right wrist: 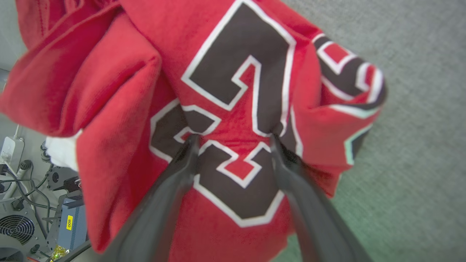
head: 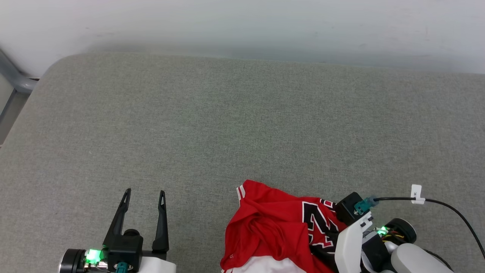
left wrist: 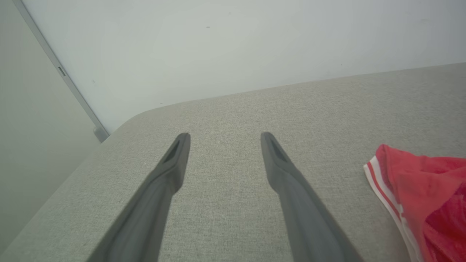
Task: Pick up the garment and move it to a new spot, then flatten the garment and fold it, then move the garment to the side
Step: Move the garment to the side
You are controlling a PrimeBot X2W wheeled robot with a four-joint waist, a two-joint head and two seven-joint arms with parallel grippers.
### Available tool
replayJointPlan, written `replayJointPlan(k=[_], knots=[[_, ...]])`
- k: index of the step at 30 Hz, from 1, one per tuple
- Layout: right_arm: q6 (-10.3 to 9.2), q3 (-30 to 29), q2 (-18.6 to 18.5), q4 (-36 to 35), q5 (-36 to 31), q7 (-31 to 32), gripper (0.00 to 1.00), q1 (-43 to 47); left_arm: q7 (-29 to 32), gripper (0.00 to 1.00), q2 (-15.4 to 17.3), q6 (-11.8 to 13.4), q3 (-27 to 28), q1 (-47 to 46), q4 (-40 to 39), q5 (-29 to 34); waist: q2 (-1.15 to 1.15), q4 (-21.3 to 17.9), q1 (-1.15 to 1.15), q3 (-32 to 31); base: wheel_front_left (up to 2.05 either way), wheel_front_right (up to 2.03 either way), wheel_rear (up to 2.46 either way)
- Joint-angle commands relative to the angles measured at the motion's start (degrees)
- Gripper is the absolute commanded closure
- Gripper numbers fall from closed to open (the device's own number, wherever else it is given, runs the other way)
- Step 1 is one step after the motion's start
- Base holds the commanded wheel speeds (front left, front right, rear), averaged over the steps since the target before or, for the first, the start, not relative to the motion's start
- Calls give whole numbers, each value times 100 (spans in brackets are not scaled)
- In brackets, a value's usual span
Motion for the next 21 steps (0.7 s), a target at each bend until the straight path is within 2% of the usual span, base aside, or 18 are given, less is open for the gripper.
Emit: replayJointPlan(k=[1,2,14,21], knots=[[14,232,97,185,33,-9,60,145,-26,0,2,6,1,-61,18,12,0,5,0,-1,0,0,0],[14,254,72,205,27,-100,100,95,-26,0,-1,9,5,-60,24,8,0,4,0,-3,0,0,0],[1,177,-358,132,-183,-940,100,-442,-26,0,2,23,38,16,67,-3,0,-127,0,-123,0,0,0],[3,-5,-707,-35,-369,-1049,100,-605,-25,0,7,49,84,145,-16,-15,0,-517,0,-78,0,0,0]])
